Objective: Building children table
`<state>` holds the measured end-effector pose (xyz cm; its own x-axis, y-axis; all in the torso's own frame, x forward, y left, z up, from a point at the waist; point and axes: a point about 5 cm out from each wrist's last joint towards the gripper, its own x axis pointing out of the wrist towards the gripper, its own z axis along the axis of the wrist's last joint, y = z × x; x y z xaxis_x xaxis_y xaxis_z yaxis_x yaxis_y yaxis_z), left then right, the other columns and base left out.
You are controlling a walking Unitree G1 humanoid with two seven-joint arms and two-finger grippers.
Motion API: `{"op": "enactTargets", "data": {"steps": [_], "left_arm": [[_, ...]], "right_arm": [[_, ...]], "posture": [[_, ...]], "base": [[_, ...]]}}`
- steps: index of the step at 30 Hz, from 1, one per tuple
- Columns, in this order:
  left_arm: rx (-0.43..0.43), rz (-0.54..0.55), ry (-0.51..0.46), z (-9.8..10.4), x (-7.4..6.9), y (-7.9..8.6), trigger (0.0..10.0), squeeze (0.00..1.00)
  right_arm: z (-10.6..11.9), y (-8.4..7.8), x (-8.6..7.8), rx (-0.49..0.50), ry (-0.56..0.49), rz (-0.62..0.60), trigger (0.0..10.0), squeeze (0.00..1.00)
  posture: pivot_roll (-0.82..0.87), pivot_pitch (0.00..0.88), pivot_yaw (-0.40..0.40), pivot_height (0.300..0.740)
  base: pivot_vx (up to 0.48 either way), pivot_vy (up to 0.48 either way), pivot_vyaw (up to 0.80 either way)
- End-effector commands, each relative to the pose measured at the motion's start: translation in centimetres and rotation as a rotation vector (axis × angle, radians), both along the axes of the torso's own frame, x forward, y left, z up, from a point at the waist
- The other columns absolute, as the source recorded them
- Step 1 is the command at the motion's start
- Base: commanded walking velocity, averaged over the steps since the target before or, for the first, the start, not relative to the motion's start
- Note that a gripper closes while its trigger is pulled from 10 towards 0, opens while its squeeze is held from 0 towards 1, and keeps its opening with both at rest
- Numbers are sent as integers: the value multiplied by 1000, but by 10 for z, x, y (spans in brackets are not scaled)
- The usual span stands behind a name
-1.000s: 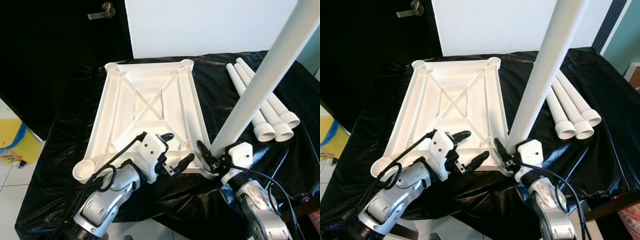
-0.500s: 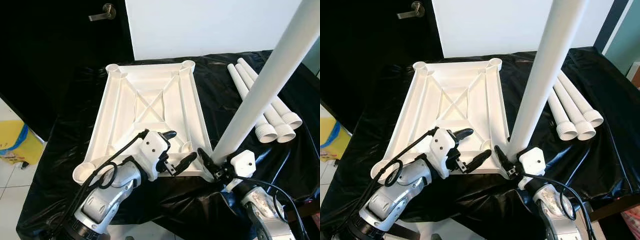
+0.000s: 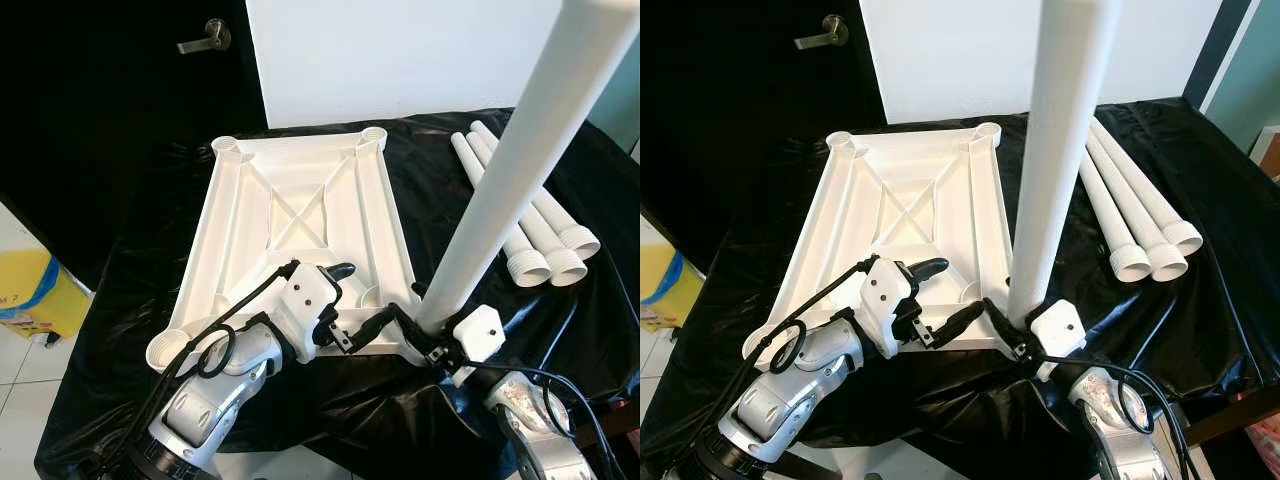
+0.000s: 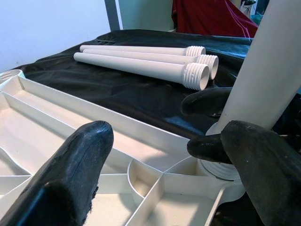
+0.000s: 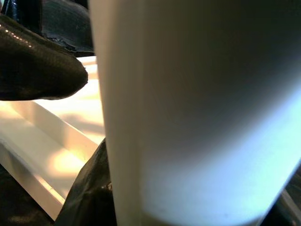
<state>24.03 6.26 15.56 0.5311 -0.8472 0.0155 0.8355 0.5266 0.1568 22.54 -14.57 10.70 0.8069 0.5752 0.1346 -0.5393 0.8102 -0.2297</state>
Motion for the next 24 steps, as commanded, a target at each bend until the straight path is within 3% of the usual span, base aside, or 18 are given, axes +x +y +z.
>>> {"op": "enactTargets", "data": {"steps": [1, 12, 18, 24], "left_arm": [[28, -181, 4, -1, -8, -5, 10000, 0], [23, -181, -2, 0, -7, -7, 10000, 0], [18, -179, -4, 0, -7, -8, 10000, 0], [14, -173, -8, 1, -7, -8, 10000, 0]], "right_arm": [[-19, 4, 0, 58, 159, 11, 10000, 0], [-17, 1, 10, 108, 211, -44, 10000, 0], [-20, -2, 13, 24, 160, -114, 10000, 0], [-21, -18, 25, -2, 146, -245, 10000, 0]], "posture": [[-115, 38, 53, 740], [-123, 32, 46, 740], [-123, 39, 42, 740], [-121, 51, 42, 740]], "base": [[0, 0, 0], [0, 0, 0], [0, 0, 0], [0, 0, 0]]}}
